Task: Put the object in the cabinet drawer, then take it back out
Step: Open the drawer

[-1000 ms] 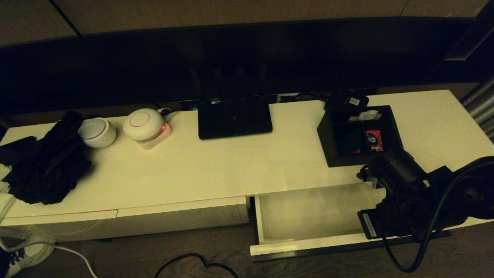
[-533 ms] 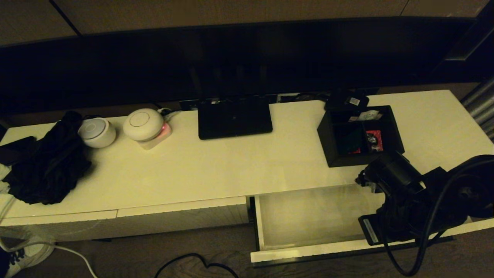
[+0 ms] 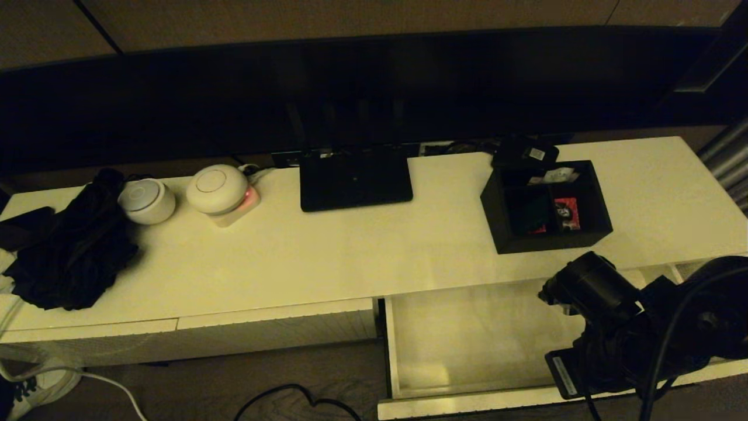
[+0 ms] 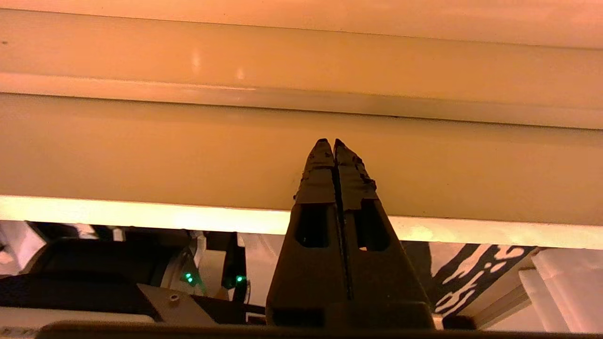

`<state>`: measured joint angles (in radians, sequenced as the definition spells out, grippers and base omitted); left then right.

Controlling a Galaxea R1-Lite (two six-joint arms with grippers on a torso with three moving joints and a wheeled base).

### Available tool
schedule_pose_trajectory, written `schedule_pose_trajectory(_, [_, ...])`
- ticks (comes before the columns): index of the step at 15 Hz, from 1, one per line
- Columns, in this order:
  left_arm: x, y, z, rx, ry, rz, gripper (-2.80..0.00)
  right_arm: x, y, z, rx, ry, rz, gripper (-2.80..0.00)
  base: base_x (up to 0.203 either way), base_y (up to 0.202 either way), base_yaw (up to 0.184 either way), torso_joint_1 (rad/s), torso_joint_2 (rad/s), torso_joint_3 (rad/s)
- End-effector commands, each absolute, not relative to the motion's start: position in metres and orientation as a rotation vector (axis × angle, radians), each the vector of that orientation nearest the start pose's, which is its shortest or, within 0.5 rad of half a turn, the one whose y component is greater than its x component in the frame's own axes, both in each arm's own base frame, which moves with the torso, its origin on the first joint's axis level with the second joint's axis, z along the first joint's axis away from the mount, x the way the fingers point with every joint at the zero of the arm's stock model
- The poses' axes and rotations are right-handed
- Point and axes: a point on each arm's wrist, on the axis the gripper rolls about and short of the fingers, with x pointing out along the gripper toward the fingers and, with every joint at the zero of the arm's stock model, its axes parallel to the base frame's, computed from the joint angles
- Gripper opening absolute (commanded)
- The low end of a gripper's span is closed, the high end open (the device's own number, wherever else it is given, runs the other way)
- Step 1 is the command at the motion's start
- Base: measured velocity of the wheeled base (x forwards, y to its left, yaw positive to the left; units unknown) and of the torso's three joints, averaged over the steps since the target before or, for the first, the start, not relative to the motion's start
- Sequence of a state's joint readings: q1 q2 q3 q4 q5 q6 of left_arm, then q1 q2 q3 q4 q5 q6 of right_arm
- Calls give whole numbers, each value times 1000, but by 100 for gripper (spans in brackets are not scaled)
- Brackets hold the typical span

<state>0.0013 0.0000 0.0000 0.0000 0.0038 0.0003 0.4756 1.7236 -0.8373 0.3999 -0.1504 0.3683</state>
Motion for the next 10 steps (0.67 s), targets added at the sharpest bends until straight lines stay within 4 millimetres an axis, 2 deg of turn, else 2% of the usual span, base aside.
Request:
schedule_pose_trajectory(1, [-23,0,75,0,3,6,-280,205,109,104,-96,1289,59,-280,0,0,0,0,0,0])
schedule_pose_trajectory(10, [-23,0,75,0,3,6,-280,178,99,96,-117,1337,58,-280,0,0,0,0,0,0])
